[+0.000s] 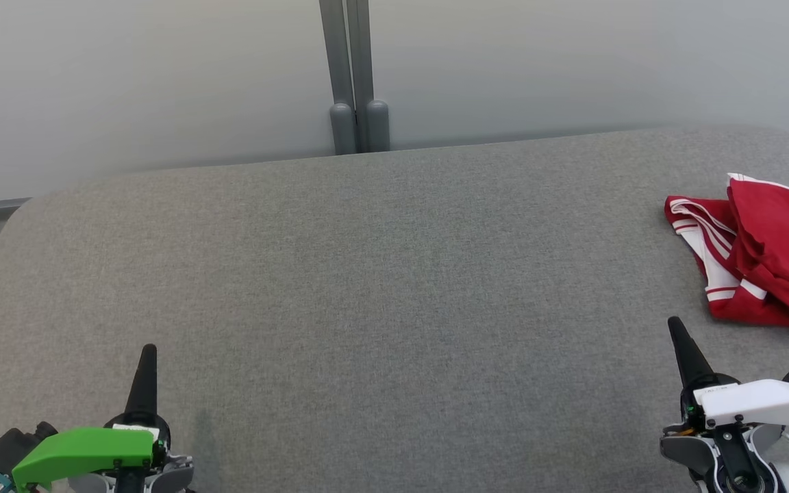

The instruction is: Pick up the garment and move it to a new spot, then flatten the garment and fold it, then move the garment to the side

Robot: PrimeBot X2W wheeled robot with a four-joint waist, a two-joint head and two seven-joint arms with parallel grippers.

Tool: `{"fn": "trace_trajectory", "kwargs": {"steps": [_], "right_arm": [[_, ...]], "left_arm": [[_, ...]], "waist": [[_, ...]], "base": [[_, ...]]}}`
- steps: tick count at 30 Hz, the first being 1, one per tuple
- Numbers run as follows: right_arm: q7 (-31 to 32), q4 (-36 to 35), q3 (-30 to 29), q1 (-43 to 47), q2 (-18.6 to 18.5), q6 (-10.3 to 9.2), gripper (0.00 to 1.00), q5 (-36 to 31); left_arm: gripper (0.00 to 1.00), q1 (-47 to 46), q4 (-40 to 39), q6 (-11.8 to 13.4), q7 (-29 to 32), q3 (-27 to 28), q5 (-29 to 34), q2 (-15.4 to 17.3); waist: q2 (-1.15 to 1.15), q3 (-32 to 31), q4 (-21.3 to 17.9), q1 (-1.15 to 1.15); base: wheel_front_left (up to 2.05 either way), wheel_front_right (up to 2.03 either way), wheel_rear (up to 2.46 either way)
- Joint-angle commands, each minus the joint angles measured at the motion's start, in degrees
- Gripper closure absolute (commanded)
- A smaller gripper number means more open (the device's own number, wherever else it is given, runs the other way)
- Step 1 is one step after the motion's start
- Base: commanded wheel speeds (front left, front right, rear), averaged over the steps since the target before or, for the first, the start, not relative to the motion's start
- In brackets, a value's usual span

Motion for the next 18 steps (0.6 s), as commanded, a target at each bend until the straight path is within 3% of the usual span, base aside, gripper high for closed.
{"fn": "trace_trajectory", "kwargs": {"steps": [1, 18], "right_arm": [[0.41, -0.19, -0.17, -1.19, -0.14, 0.03, 1.00, 1.53], [2.38, -0.02, -0.38, -2.21, 0.00, 0.02, 1.00, 9.71]], "left_arm": [[1.00, -1.40, -0.50, -0.29, 0.23, 0.30, -1.37, 0.44], [1.00, -2.79, -0.53, -0.56, 2.35, 1.14, -8.59, 0.50]], "waist": [[0.00, 0.03, 0.00, 0.00], [0.00, 0.39, 0.00, 0.00]], "base": [[0.00, 0.00, 0.00], [0.00, 0.00, 0.00]]}}
